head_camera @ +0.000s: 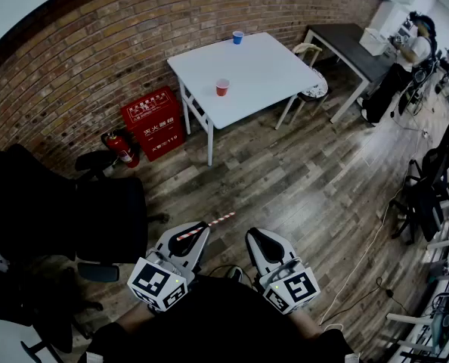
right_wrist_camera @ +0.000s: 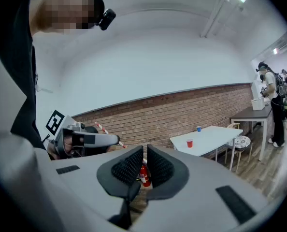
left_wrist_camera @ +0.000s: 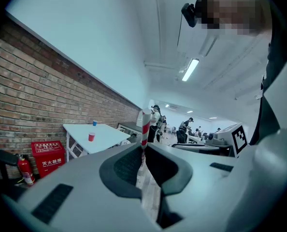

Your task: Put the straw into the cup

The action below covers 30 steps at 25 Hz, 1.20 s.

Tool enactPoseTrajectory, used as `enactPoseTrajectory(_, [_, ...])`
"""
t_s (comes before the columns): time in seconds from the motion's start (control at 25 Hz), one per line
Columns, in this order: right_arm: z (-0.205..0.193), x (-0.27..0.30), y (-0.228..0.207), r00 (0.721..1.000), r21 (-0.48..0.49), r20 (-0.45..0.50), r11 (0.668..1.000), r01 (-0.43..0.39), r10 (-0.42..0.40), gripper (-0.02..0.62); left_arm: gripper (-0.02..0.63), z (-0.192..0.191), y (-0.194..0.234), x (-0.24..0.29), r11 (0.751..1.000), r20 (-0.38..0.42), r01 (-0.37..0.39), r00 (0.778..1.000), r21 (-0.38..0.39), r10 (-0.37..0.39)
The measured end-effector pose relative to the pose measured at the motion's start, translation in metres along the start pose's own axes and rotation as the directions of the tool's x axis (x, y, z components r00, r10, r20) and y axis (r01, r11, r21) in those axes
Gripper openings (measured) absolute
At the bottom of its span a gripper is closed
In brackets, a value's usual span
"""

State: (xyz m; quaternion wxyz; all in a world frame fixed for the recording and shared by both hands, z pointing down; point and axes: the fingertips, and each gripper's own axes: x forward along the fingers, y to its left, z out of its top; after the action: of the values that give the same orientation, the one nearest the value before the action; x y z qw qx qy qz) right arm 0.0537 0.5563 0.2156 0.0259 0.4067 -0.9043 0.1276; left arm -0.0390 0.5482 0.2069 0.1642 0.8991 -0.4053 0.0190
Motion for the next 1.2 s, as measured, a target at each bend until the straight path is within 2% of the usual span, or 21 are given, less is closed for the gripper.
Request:
enactPoseTrajectory(0.44, [-0.008, -0.024, -0.008, 1.000, 0.009, -0.005, 1.000, 0.004, -0.004, 0.049, 0.038, -0.007, -0.022, 0.008, 1.000, -0.014, 0.002, 1.000, 0.005, -0.002])
enactPoseTrajectory(0.92, [-0.013, -0.081, -0.065, 1.000, 0.056, 0.016, 0.998, -0.027, 0.027, 0.049, 0.038, -0.025, -0.080, 0.052, 0.998, -0.033, -0.060, 0.998, 0.008, 0.060])
enactPoseTrajectory(1.2, [-0.017, -0.088, -0.085, 0.999, 0.097, -0.001, 0.994, -0.051, 0.052, 0.049, 0.038, -0.027, -0.089, 0.065, 0.995, -0.047, -0.099, 0.994, -0.003, 0.099])
